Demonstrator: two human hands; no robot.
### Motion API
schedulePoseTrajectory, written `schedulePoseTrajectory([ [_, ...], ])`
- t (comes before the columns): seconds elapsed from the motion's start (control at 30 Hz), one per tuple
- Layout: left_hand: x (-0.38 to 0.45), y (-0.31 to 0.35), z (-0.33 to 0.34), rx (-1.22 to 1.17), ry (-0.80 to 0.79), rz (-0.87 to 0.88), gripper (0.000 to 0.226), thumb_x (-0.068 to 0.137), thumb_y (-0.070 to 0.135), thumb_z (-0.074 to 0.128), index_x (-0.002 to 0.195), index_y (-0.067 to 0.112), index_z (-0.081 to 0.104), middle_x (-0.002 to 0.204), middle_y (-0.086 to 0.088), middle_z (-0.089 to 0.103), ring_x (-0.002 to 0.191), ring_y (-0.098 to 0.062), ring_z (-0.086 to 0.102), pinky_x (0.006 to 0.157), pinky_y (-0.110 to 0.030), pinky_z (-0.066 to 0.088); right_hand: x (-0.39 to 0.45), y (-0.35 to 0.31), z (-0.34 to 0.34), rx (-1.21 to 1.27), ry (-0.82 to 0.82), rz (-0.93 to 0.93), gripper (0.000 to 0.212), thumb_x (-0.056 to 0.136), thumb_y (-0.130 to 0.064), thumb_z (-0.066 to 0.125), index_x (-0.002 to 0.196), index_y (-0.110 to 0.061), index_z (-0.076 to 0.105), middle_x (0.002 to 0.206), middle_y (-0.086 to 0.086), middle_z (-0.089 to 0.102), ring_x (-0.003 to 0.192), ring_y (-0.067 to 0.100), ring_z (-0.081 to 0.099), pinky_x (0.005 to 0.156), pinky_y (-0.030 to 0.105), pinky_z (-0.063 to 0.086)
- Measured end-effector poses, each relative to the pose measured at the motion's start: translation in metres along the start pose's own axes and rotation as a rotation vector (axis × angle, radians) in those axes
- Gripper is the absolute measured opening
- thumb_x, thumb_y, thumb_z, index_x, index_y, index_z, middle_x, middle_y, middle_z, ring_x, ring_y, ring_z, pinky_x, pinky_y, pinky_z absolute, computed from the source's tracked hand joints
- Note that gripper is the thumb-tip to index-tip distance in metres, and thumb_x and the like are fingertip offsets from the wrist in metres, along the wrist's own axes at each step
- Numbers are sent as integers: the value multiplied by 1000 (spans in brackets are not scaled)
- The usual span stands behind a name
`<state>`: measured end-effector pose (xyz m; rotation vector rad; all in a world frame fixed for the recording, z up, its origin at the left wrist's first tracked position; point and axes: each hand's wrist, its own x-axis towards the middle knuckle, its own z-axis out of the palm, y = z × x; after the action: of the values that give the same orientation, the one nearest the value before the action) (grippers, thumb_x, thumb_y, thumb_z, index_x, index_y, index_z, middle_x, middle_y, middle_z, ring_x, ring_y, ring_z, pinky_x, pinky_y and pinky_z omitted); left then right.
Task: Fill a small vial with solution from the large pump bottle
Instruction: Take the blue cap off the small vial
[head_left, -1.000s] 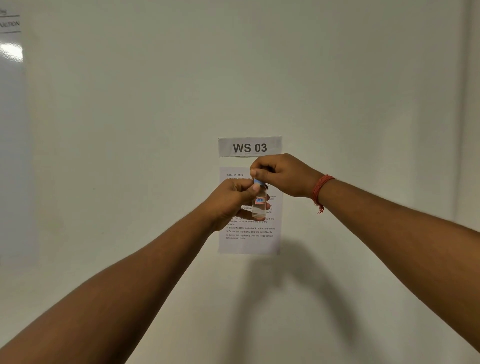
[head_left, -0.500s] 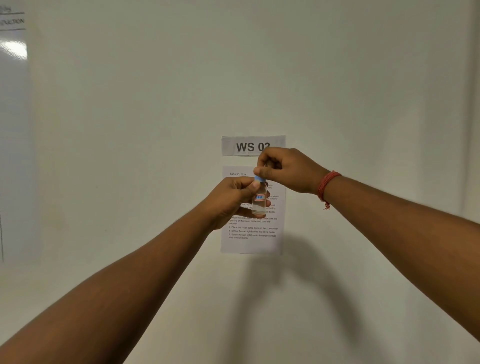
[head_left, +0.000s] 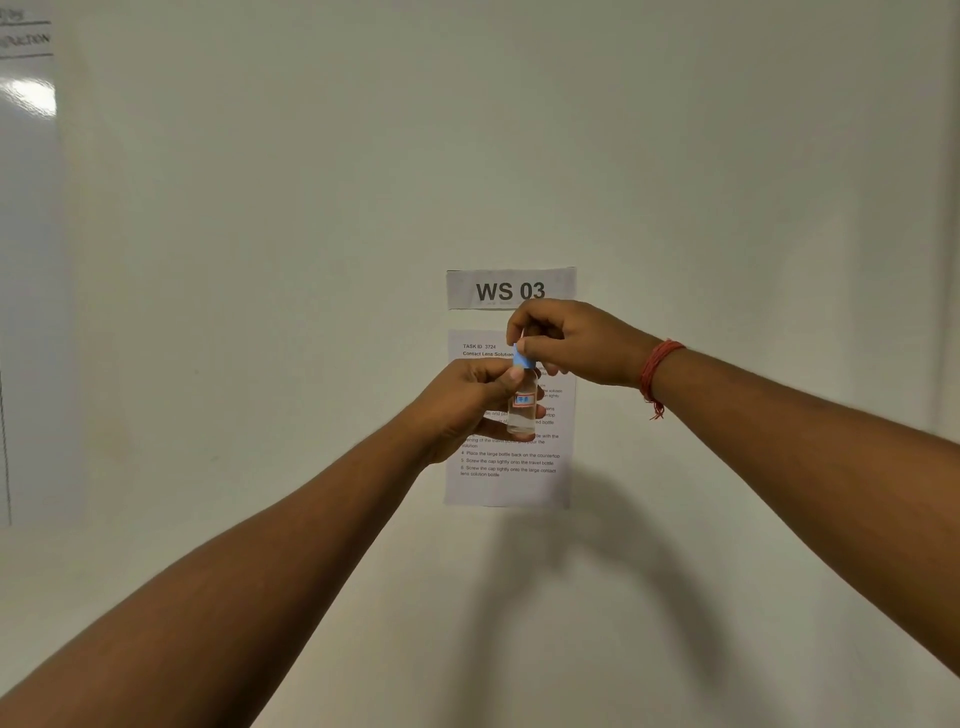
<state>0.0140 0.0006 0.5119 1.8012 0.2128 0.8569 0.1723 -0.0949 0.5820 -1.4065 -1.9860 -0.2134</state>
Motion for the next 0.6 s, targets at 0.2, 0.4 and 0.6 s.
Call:
schedulePoseTrajectory([
  [0.2, 0, -3, 0, 20, -1, -2, 29, 103, 29, 56, 113, 7, 73, 106, -17, 76, 101, -29, 75, 77, -43, 63, 0, 4, 2, -87, 54, 12, 16, 92, -39, 62, 91, -23, 65, 81, -2, 66, 68, 6, 56, 65, 25, 51],
  [0.4, -1, -7, 0, 37, 6, -1, 26, 103, 27, 55, 111, 10, 73, 106, -17, 76, 102, -31, 74, 82, -49, 63, -1, 4, 3, -10, 21, 9, 5, 92, -30, 63, 90, -28, 67, 77, -11, 66, 62, -3, 59, 58, 13, 49],
  [0.6, -1, -10, 0, 38, 13, -15, 29, 103, 27, 55, 114, 7, 72, 107, -16, 75, 104, -30, 74, 88, -55, 60, -1, 6, 5, -32, -4, 12, 7, 93, -34, 61, 93, -28, 65, 80, -7, 67, 62, 0, 60, 61, 16, 51],
])
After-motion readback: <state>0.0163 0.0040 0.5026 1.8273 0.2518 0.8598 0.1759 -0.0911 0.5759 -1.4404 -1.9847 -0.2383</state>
